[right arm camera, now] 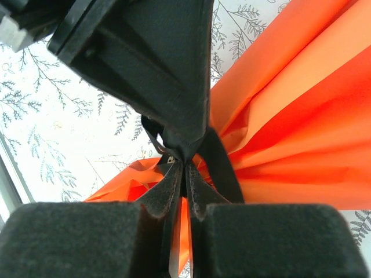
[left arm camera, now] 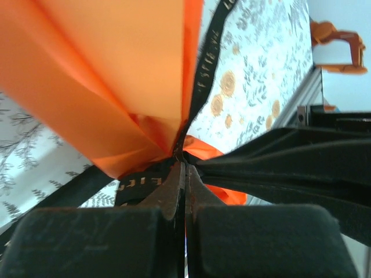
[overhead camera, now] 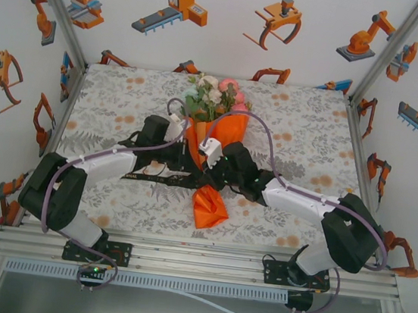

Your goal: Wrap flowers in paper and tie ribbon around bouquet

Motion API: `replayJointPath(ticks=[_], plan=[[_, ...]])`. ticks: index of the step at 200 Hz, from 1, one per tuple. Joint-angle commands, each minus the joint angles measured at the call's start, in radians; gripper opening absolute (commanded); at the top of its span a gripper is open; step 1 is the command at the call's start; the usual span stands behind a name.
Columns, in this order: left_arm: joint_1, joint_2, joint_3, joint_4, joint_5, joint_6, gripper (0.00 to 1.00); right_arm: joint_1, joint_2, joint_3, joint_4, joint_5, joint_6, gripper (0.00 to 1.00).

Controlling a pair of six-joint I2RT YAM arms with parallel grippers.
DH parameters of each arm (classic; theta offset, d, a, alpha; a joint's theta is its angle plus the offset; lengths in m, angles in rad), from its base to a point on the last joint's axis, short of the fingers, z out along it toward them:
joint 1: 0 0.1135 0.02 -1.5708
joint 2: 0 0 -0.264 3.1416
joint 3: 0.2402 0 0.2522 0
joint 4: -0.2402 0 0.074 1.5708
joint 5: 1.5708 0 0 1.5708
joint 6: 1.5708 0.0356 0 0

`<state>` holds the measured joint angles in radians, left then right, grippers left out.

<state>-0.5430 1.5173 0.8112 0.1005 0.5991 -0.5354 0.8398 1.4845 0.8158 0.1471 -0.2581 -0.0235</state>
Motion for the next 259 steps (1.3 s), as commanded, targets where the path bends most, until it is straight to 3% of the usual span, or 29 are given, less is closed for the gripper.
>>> replayJointPath(ticks=[1, 78, 96, 132, 161, 179, 197, 210, 259], plan=[[0.006, -0.04, -0.001, 0.03, -0.112, -0.086, 0.0, -0.006, -0.027, -0.023, 0.028, -0.003, -0.007, 0.05], [0.007, -0.035, 0.038, -0.23, -0.431, -0.1, 0.0, -0.005, -0.05, -0.037, 0.063, 0.016, 0.016, 0.06], [0.006, -0.066, 0.027, -0.233, -0.447, -0.073, 0.2, -0.005, -0.052, -0.032, 0.082, 0.01, 0.023, 0.06], [0.015, -0.22, 0.002, -0.266, -0.506, 0.017, 0.38, -0.008, -0.052, -0.035, 0.093, 0.019, 0.02, 0.06], [0.005, -0.349, -0.053, -0.225, -0.421, 0.046, 0.39, -0.012, -0.041, -0.03, 0.095, 0.018, 0.034, 0.06], [-0.028, -0.38, -0.099, -0.158, -0.36, -0.019, 0.38, -0.016, -0.037, -0.029, 0.098, 0.019, 0.045, 0.06], [-0.071, -0.343, -0.125, -0.082, -0.306, -0.093, 0.38, -0.022, -0.029, -0.026, 0.104, 0.016, 0.064, 0.06], [-0.113, -0.302, -0.121, -0.057, -0.327, -0.109, 0.38, -0.025, -0.023, -0.024, 0.112, 0.01, 0.077, 0.06], [-0.147, -0.213, -0.125, 0.042, -0.333, -0.01, 0.47, -0.025, -0.016, -0.023, 0.123, -0.024, 0.1, 0.06]])
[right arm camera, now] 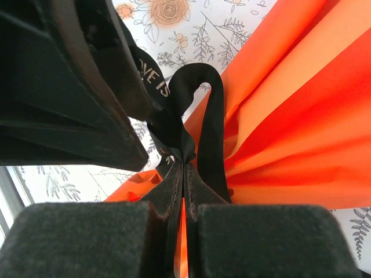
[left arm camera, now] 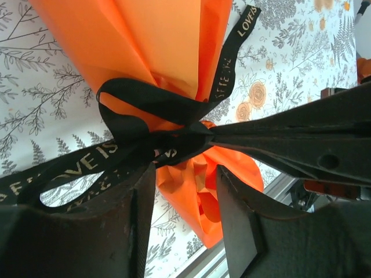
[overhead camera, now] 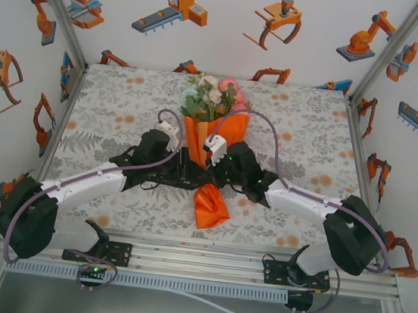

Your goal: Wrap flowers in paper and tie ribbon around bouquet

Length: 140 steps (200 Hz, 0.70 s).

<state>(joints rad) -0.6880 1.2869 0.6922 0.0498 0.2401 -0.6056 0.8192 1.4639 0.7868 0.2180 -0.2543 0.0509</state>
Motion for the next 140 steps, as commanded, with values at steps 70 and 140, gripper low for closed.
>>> replayJointPath(ticks=[70, 140], plan=[[-0.003, 0.127, 0.004, 0.109, 0.091, 0.116, 0.27, -0.005, 0.013, 0.015, 0.042, -0.03, 0.036, 0.06], [0.007, 0.153, -0.002, 0.125, 0.051, 0.06, 0.0, -0.009, -0.01, -0.001, 0.043, -0.02, 0.06, 0.19]])
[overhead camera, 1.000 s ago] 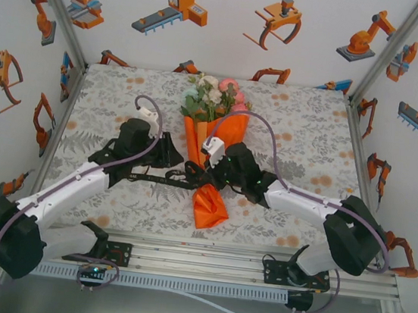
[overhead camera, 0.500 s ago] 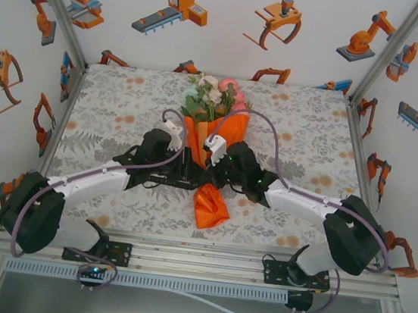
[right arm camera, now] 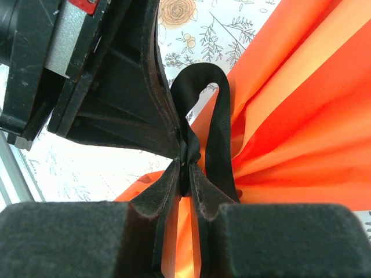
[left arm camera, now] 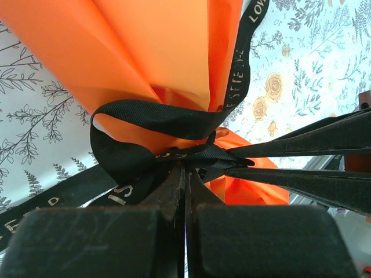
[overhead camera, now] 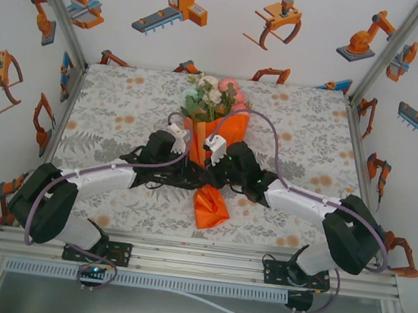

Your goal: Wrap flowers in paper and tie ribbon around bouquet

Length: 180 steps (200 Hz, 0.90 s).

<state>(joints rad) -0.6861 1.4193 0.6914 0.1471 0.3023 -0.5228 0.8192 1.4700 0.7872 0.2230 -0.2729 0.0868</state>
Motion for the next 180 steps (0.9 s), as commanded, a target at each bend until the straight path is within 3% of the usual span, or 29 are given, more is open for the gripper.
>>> replayJointPath(ticks=[1, 70, 96, 158, 167, 180], plan=[[0.005, 0.02, -0.001, 0.028, -0.012, -0.024, 0.0, -0.01, -0.017, -0.002, 0.039, -0.002, 0.026, 0.19], [0.012, 0.039, 0.003, 0.011, 0.008, -0.016, 0.0, -0.023, -0.032, -0.014, 0.061, 0.026, 0.048, 0.21], [0.013, 0.04, 0.009, 0.001, 0.017, -0.005, 0.0, -0.025, -0.028, -0.013, 0.065, 0.022, 0.05, 0.11], [0.011, 0.051, 0.017, -0.03, 0.03, 0.033, 0.0, -0.026, -0.022, 0.008, 0.058, 0.022, 0.047, 0.02], [0.012, 0.05, 0.021, -0.039, 0.023, 0.033, 0.0, -0.028, -0.024, 0.008, 0.046, 0.008, 0.051, 0.05], [0.012, 0.05, 0.023, -0.044, 0.019, 0.033, 0.0, -0.028, -0.034, 0.01, 0.007, -0.01, 0.055, 0.16]])
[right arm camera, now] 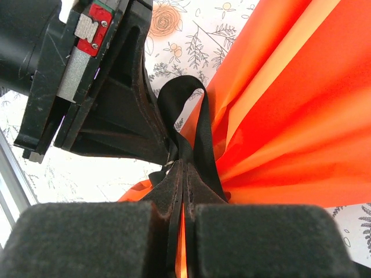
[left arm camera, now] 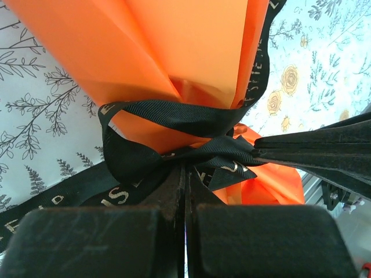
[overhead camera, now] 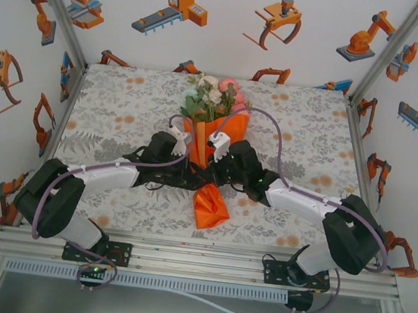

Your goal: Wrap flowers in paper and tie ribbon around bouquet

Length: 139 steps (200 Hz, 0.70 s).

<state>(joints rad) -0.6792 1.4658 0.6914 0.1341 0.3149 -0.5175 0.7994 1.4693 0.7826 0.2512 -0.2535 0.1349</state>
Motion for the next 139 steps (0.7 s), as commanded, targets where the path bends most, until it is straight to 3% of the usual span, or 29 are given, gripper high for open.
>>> replayJointPath(ticks=[1, 25, 48, 87, 105, 139], plan=[[0.005, 0.004, 0.022, -0.029, 0.006, 0.028, 0.0, -0.009, -0.035, 0.016, -0.024, -0.03, 0.008, 0.18], [0.005, 0.005, 0.021, -0.019, 0.011, 0.022, 0.0, -0.008, -0.044, 0.043, -0.133, -0.05, 0.0, 0.33], [0.004, 0.014, 0.024, -0.008, 0.019, 0.016, 0.0, -0.008, -0.023, 0.055, -0.143, -0.033, -0.004, 0.34], [0.005, 0.006, 0.026, -0.011, 0.024, 0.014, 0.0, -0.01, 0.02, 0.067, -0.089, -0.021, 0.015, 0.14], [0.004, 0.006, 0.029, -0.01, 0.044, 0.012, 0.0, -0.009, 0.035, 0.078, -0.083, -0.034, 0.015, 0.11], [0.004, 0.014, 0.023, 0.027, 0.077, -0.013, 0.1, -0.011, 0.035, 0.091, -0.069, -0.051, 0.024, 0.0]])
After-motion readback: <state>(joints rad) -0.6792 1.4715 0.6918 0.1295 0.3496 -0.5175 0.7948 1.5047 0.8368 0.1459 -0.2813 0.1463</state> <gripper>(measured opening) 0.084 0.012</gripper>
